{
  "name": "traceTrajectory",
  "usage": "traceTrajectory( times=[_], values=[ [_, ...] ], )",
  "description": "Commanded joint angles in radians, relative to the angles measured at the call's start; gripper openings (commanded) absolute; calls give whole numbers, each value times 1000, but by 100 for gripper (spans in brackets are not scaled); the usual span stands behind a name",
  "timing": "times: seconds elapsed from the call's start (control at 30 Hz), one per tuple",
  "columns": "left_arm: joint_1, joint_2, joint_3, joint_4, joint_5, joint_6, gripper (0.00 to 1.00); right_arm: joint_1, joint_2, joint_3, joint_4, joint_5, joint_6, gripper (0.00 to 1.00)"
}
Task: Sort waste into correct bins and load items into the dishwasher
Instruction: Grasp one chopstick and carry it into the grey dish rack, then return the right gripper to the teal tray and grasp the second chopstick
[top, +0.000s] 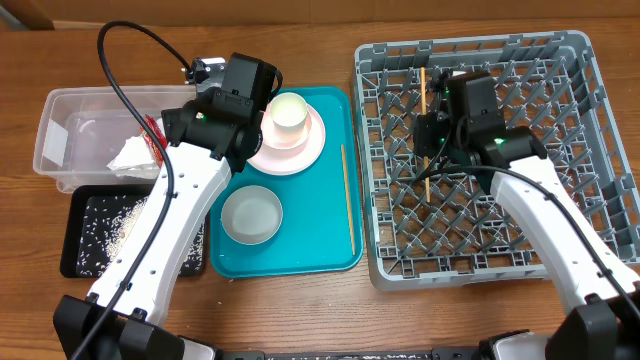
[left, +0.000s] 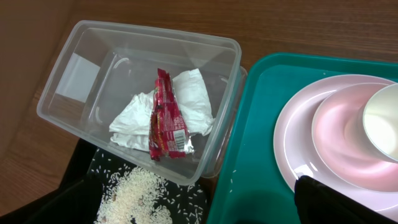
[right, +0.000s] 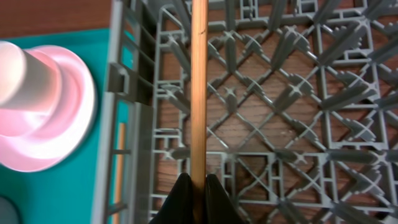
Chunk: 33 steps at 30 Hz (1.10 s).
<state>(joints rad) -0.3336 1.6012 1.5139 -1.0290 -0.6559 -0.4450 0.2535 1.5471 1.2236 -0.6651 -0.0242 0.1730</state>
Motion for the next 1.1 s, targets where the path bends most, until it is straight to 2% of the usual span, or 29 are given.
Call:
traceTrajectory(
  times=[0.0,0.1,0.23,0.3,0.47,0.67,0.83,0.9,0.93,0.97,1.03,1.07],
  values=[
    [0,0,21,1,-23,3,100,-9,31,-1,-1,8,-74,5],
    [0,0,21,1,-23,3,100,-9,42,-7,5,8,-74,11],
    [0,0,21,1,-23,3,100,-9,51,-7,4,8,-73,35],
    [0,0,21,1,-23,3,100,-9,51,-7,4,8,-73,40],
    [0,0,21,1,-23,3,100,-6,51,-7,10,-52,-8,41],
    [0,0,21,1,-23,3,100,28,51,-7,40,-262,111,41],
    [0,0,21,1,-24,3,100,124,51,-7,54,-337,143,49],
    [0,0,21,1,-23,4,100,174,51,-7,55,-349,143,66],
    [0,0,21,1,-23,3,100,198,51,-7,62,-356,149,67],
    [0,0,21,1,-23,3,100,221,51,-7,73,-363,159,73],
    [0,0,21,1,-23,3,100,270,53,-7,95,-363,172,100],
    [0,0,21,1,-23,3,100,294,53,-7,107,-362,172,100]
  ],
)
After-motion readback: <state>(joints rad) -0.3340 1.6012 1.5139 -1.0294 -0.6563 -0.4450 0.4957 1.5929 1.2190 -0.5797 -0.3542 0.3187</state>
